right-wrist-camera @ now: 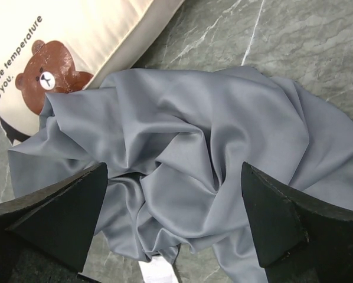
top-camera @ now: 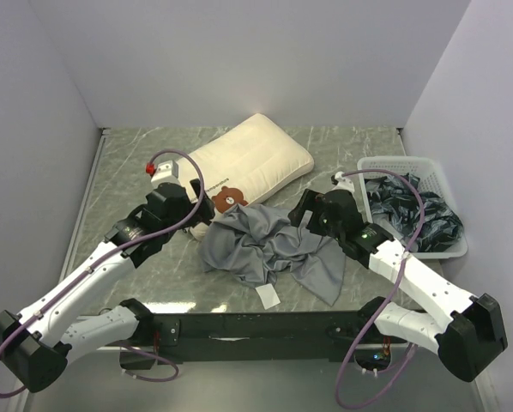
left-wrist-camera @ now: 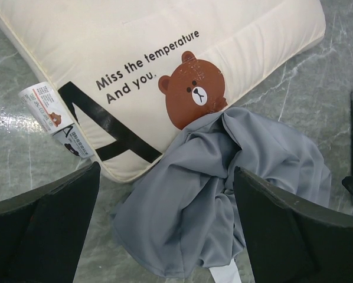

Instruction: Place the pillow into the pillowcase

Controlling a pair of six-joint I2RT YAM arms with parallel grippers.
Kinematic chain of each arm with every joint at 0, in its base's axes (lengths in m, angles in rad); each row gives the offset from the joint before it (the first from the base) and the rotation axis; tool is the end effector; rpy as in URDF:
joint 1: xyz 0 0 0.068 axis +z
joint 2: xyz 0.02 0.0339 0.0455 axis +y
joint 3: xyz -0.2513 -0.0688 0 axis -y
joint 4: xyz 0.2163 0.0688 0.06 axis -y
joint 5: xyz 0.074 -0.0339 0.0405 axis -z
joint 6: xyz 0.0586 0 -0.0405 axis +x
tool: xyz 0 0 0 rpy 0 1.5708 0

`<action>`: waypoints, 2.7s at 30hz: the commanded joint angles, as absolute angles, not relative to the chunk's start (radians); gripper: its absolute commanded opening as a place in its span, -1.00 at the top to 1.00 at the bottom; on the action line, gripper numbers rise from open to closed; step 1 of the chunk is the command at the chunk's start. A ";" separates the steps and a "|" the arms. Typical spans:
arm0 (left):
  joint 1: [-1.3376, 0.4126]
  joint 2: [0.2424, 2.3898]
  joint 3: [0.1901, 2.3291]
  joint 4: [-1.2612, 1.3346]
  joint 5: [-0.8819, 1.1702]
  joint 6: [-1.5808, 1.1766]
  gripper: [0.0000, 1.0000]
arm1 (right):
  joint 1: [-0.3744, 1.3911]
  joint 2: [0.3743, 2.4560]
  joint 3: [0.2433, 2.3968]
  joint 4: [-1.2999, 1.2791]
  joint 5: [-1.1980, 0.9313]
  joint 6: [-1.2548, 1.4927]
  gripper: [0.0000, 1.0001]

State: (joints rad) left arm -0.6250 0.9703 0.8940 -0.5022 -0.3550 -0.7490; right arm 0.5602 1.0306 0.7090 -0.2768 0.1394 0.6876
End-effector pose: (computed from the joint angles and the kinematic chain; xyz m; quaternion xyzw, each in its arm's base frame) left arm 0.1791 -0.1041 0.2937 -0.1375 0.8587 -0.1771 0.4607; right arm 0.1941 0.1121 0.2432 0.0886 0.8781 0.2223 0.4143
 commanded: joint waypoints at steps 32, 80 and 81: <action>-0.468 1.278 0.695 -0.175 -0.233 -1.005 -0.78 | 0.819 1.329 0.721 -0.134 0.285 0.719 -0.96; -0.543 1.196 0.482 -0.168 -0.408 -1.229 -0.66 | 0.977 1.397 0.786 -0.370 0.477 0.792 0.43; -0.543 1.221 0.486 -0.161 -0.408 -1.218 -0.40 | 0.948 1.367 0.760 -0.370 0.463 0.784 0.58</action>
